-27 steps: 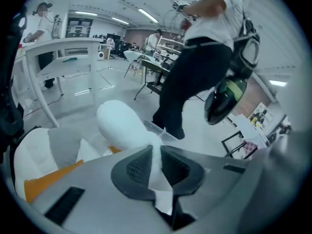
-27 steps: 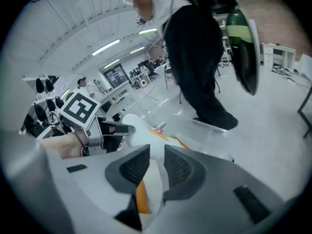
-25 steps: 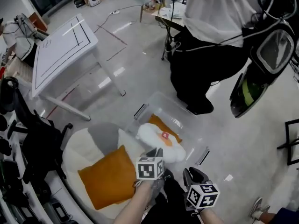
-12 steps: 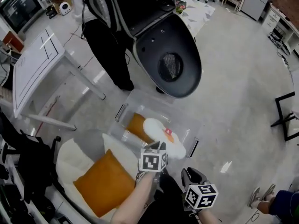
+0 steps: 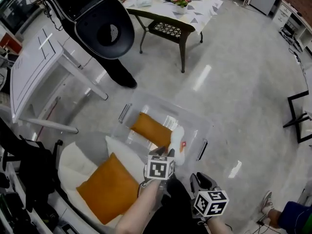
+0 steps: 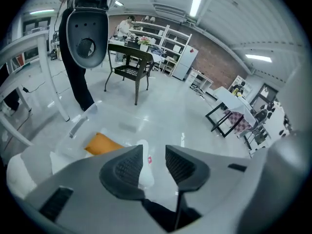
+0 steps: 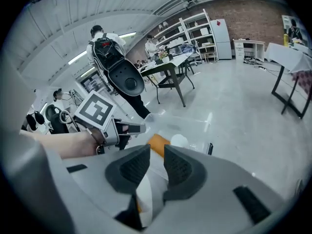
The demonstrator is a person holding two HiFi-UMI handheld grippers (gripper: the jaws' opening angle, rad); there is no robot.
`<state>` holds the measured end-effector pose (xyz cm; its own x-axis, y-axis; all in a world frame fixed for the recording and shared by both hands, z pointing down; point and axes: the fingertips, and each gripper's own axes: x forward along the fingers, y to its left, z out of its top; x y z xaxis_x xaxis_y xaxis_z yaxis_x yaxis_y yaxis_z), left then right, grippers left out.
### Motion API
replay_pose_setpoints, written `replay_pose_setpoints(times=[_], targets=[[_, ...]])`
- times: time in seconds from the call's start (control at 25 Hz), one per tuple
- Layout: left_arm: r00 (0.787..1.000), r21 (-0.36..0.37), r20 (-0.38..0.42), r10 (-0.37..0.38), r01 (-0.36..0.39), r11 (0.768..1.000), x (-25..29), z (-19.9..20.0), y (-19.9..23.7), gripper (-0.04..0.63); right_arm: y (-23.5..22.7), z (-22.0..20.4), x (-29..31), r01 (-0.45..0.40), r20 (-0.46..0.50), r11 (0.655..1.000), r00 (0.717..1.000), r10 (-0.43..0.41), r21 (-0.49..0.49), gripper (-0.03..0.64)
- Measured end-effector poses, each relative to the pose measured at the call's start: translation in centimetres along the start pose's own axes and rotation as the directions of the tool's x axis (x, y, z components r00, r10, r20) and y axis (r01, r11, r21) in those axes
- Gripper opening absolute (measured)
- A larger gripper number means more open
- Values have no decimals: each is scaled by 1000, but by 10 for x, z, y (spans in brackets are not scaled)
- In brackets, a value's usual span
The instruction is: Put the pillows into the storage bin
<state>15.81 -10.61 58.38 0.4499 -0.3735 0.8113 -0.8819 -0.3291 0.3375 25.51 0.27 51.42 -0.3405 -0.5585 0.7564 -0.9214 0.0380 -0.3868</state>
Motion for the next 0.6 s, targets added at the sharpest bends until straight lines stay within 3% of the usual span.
replay_pose_setpoints(times=[0.36, 0.6], targets=[[997, -108, -17, 74, -75, 991, -20, -46, 39, 150, 22, 5, 23, -64, -50, 995, 997, 60, -81, 87], [986, -229, -3, 165, -161, 960, -42, -70, 76, 153, 48, 5, 44, -150, -121, 976, 984, 131, -160, 86]])
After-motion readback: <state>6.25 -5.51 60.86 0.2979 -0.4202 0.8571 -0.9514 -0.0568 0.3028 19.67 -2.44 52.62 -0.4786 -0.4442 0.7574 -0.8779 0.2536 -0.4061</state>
